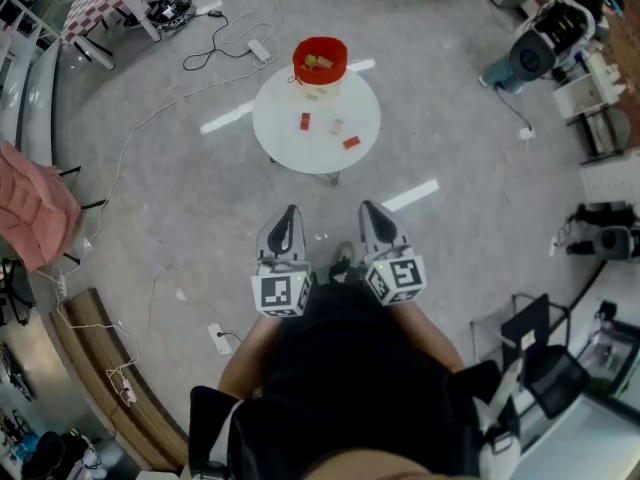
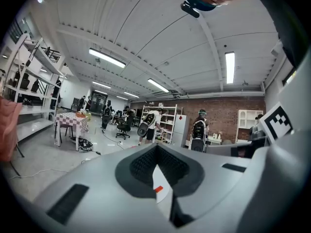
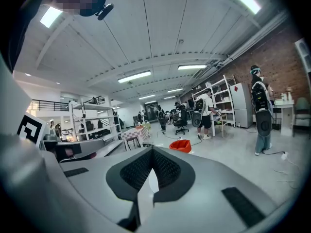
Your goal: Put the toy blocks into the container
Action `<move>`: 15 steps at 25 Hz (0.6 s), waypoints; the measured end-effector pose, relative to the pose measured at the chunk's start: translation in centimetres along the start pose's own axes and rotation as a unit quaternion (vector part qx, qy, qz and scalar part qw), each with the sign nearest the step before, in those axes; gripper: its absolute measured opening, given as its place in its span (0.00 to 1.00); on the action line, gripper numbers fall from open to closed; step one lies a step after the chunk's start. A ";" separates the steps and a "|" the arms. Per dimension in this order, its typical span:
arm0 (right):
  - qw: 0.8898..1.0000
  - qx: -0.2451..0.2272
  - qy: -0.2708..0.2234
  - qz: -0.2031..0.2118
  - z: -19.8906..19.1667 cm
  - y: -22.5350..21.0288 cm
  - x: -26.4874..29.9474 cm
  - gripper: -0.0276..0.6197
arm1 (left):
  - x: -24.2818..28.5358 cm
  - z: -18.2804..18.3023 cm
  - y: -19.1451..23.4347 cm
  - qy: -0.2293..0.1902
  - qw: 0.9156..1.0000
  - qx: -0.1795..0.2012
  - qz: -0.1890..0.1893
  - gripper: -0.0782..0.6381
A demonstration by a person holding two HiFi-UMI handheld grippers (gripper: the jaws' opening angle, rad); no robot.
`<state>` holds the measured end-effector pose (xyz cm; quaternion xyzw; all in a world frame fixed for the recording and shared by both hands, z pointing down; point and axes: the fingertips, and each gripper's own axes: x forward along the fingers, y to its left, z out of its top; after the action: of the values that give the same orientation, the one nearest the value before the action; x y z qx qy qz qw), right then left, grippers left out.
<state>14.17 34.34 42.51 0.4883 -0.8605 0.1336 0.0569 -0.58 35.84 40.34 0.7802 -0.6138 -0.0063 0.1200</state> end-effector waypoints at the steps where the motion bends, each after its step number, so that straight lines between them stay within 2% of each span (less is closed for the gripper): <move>1: 1.000 -0.001 0.000 -0.002 0.0 0.3 0.2 0.04 | -0.1 0.0 0.4 0.003 1.000 -0.001 0.000 0.11; 9: 1.000 0.002 -0.001 -0.022 -0.5 2.8 1.4 0.04 | -1.0 -0.2 2.2 0.011 1.000 -0.013 -0.024 0.11; 15: 0.999 0.002 -0.001 -0.033 -1.0 2.6 2.8 0.04 | 0.0 -0.7 2.8 0.009 0.999 -0.016 -0.037 0.11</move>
<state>10.52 33.60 43.62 0.5166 -0.8437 0.1328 0.0598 -3.16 35.34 41.61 0.8002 -0.5835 -0.0131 0.1378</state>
